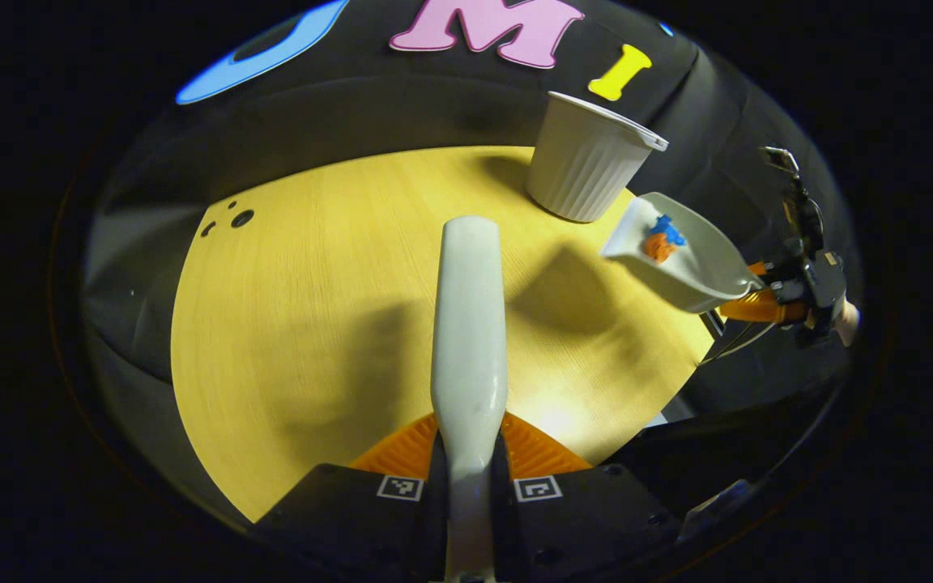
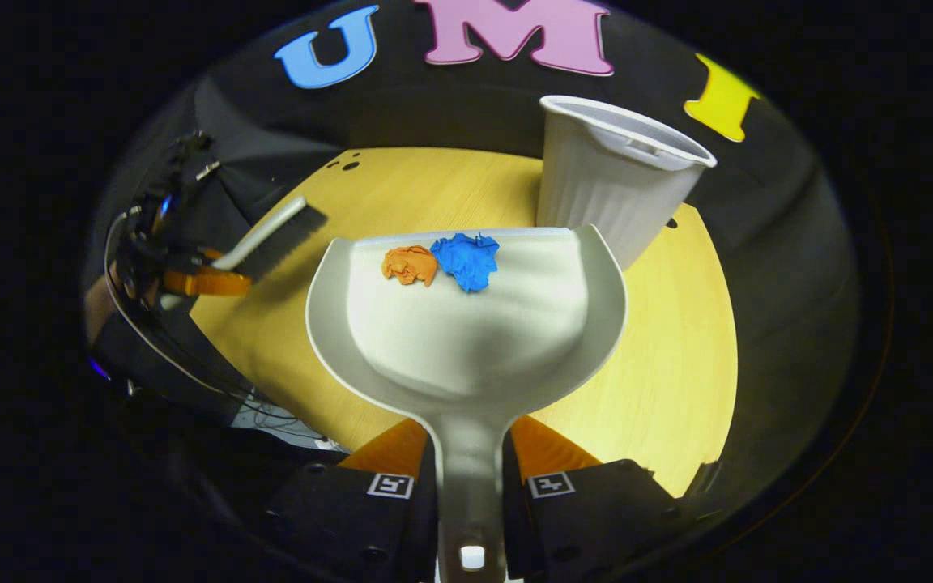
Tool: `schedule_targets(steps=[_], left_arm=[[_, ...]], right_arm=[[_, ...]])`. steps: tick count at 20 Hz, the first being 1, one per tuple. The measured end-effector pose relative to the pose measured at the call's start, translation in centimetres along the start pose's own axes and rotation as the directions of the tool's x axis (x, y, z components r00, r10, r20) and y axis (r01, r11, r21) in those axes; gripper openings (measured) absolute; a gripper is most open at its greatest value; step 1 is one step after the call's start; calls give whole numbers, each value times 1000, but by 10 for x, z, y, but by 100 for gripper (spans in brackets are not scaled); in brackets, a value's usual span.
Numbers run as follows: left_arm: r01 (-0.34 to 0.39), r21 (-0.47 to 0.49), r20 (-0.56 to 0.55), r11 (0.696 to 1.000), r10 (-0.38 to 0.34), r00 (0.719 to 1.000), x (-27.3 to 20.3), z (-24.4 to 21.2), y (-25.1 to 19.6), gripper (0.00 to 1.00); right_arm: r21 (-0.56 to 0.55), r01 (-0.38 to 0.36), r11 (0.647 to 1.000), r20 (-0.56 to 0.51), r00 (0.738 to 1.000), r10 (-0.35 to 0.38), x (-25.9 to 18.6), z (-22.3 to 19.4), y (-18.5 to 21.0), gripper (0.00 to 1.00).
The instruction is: Pick up the small broom and dustpan from the desktop, sweep the trash into the dustpan with the broom, and then empty the trash into the garbage bin.
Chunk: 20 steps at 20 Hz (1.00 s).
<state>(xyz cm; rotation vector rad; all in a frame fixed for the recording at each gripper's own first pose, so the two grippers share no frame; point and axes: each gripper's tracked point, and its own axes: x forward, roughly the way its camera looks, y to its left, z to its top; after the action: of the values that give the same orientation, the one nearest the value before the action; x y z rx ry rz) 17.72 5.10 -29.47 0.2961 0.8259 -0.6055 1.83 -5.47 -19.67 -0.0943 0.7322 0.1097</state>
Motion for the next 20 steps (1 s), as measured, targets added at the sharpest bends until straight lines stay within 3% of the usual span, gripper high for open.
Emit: schedule_targets(steps=[3, 4, 6, 10, 15, 20], left_arm=[[-9, -24, -1, 1000, 9, 1000, 12, -12, 57, 26], [-14, -26, -2, 1000, 14, 1000, 15, -10, 67, 26], [-23, -34, -4, 999, 23, 1000, 20, -12, 83, 26], [-33, -69, 10, 997, 34, 999, -5, -21, 60, 26], [-44, -136, -1, 990, 45, 999, -8, -31, 59, 26], [-78, -166, 4, 983, 80, 997, -16, -34, 68, 26]], right_arm=[[33, 20, 999, 53, 998, -21, -27, 18, -7, 36], [50, 21, 999, 66, 998, -24, -33, 25, -11, 32], [94, 22, 995, 92, 995, -31, -48, 38, -18, 36], [85, 85, 993, 115, 989, -94, -78, 70, -58, 36], [100, 197, 975, 128, 970, -209, -62, 112, -109, 36], [124, 259, 958, 120, 954, -274, -24, 154, -150, 36]])
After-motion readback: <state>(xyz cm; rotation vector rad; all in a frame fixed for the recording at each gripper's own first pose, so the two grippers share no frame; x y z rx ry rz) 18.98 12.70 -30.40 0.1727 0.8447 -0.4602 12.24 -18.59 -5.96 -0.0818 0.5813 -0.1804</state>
